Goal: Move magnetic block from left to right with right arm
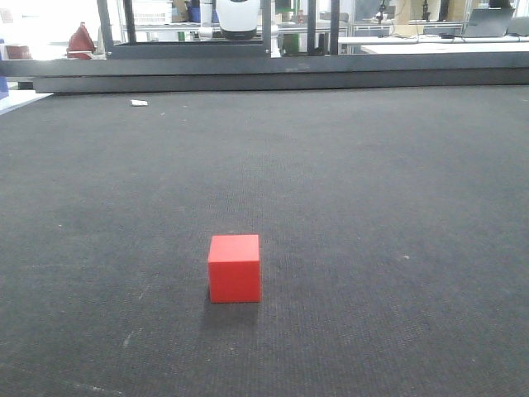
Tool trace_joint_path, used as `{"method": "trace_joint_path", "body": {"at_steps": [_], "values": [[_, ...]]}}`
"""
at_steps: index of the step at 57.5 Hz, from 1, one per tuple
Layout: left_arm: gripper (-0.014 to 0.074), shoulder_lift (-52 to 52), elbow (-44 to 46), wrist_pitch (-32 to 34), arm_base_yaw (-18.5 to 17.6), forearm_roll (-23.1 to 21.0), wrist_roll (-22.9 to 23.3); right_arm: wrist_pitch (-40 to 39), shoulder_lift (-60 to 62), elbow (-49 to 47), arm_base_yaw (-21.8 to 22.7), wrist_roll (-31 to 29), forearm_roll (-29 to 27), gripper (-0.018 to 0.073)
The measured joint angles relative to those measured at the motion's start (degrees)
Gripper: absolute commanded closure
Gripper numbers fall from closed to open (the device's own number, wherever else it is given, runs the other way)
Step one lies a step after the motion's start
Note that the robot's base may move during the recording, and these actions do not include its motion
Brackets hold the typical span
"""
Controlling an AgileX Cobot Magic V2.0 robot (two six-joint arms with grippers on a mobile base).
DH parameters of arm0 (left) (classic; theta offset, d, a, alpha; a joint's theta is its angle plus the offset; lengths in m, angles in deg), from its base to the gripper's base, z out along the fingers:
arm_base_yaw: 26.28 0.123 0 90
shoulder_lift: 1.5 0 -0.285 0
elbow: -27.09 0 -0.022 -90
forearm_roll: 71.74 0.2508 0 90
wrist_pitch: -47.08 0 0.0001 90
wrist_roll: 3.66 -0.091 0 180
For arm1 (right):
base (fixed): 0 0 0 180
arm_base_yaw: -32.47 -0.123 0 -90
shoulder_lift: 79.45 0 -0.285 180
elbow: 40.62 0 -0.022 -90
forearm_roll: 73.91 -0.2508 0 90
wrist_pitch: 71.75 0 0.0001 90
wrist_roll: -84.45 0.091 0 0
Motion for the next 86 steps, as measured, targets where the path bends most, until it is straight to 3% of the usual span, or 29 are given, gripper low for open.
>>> {"method": "trace_joint_path", "body": {"at_steps": [67, 78, 86], "values": [[0.0722, 0.00, 0.00, 0.00, 0.00, 0.00, 0.00, 0.00, 0.00, 0.00, 0.00, 0.00, 0.00, 0.0530], [0.0722, 0.00, 0.00, 0.00, 0.00, 0.00, 0.00, -3.77, 0.00, 0.00, 0.00, 0.00, 0.00, 0.0530], [0.0722, 0.00, 0.00, 0.00, 0.00, 0.00, 0.00, -0.03, 0.00, -2.74, 0.00, 0.00, 0.00, 0.0530]]}}
